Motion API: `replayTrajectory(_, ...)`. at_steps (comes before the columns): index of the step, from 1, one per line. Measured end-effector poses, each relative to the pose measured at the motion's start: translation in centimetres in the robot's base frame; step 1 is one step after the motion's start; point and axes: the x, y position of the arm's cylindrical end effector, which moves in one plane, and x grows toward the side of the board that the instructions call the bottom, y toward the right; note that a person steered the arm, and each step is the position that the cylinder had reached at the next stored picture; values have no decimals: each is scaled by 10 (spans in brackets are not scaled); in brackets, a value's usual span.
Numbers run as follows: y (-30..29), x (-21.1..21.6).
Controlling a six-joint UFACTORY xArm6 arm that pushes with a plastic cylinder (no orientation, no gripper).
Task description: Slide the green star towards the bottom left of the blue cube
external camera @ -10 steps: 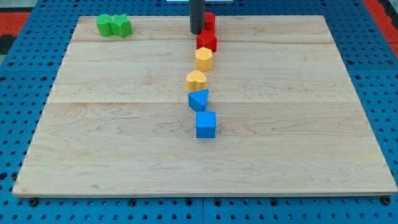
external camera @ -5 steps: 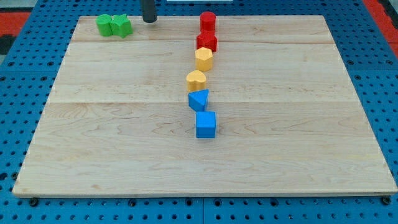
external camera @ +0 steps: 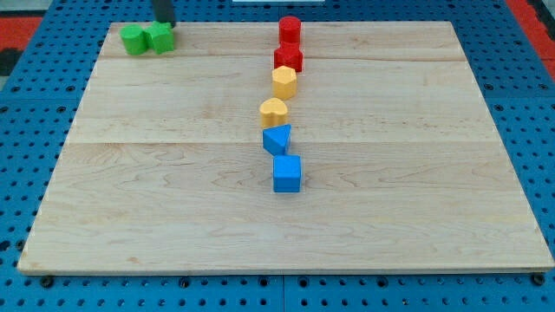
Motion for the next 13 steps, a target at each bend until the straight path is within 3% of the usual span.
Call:
replayTrajectory(2, 42, 139)
replayTrajectory(3, 72, 191)
replayTrajectory(4, 86, 214)
replayTrajectory(5, 23, 175)
replayTrajectory(7, 35, 242)
replayTrajectory(8, 35, 242)
replayTrajectory(9, 35, 200)
replayTrajectory(10, 16, 208)
replayTrajectory(11, 19, 252)
replayTrajectory(13, -11, 219)
